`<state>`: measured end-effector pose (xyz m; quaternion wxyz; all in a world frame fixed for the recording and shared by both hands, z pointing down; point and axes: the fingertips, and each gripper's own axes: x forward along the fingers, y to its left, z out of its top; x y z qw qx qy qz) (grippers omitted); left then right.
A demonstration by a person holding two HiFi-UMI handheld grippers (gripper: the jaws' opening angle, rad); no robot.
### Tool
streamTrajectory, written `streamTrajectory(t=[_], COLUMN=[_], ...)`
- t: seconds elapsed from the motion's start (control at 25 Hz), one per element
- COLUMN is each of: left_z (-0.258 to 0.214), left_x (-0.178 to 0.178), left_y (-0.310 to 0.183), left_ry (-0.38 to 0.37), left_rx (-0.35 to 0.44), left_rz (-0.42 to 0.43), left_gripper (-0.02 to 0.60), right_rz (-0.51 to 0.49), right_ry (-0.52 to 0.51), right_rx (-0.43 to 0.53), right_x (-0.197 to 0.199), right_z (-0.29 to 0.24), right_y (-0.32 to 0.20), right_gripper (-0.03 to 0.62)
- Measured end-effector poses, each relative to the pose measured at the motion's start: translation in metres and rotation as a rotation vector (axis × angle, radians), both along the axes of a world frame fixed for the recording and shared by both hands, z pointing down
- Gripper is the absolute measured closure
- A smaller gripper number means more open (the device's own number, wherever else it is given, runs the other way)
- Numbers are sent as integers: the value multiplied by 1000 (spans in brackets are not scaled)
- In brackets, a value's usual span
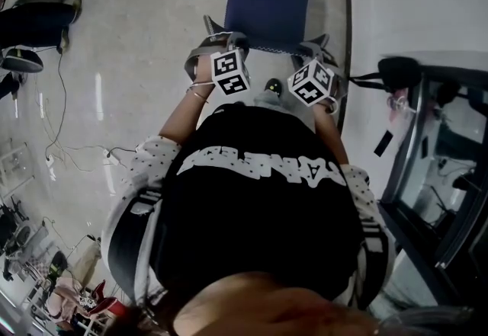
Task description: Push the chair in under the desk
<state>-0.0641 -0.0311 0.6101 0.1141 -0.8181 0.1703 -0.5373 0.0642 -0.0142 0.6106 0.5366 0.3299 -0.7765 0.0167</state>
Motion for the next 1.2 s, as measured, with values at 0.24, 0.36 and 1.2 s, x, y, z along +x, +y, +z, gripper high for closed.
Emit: streamTrajectory(t=[0.24,0.36,1.2], left_z=[-3,-3,-1], left_x=[1,2,42], left_y=[-2,-3,-46], left_ry=[-6,-4,-17], left_rx=[-7,-10,-1], left_rz=[-6,-11,-16], left_gripper=[459,459,463], right_rz=[-13,-20,-17], right_ry=[-6,-5,0], right_rx=[0,6,36], right_x=[0,0,39], right_z=[-4,-6,-5], right_y=[-4,-6,-56], right_gripper=[457,457,456])
